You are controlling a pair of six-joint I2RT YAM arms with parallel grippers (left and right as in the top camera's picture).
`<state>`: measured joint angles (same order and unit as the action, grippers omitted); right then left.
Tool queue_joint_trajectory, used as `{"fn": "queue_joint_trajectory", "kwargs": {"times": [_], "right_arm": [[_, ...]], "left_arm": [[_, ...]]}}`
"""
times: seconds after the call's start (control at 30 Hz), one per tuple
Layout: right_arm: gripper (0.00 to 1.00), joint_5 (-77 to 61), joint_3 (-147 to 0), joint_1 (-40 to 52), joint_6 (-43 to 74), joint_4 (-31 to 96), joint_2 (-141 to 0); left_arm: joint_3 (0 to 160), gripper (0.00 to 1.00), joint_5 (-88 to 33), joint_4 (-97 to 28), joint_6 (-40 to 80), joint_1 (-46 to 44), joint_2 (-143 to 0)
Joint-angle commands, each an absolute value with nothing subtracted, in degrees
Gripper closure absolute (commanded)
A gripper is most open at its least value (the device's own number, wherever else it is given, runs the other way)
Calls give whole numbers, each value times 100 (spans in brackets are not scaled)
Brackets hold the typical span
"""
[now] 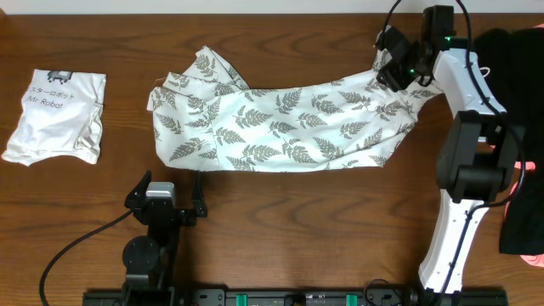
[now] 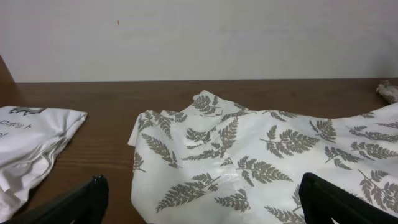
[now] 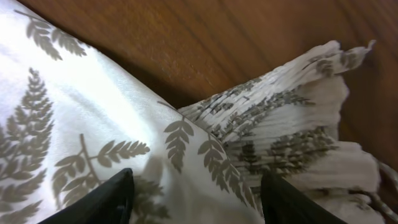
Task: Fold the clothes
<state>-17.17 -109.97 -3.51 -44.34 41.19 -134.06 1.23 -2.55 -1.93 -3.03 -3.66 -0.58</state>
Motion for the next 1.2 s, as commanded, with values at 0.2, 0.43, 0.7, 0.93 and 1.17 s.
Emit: {"fn": "queue_joint_trajectory", "kwargs": {"times": [0.2, 0.43, 0.7, 0.93, 1.17], "right_arm": [[46, -1820, -10958, -298, -4552, 3922, -13592], [94, -1734, -10960, -292, -4545, 3994, -13563], [99, -1739, -10978, -178, -4525, 4121, -13334], [99, -1739, -10978, 54, -4525, 4239, -12451], [99, -1643, -10978, 211, -4528, 5089, -11681]], "left_arm": [[23, 2, -80, -405, -340, -395, -23], [23, 2, -80, -405, -340, -395, -23], [23, 2, -80, -405, -340, -395, -23], [23, 2, -80, -405, -340, -395, -23], [23, 2, -80, -405, -340, -395, -23]]}}
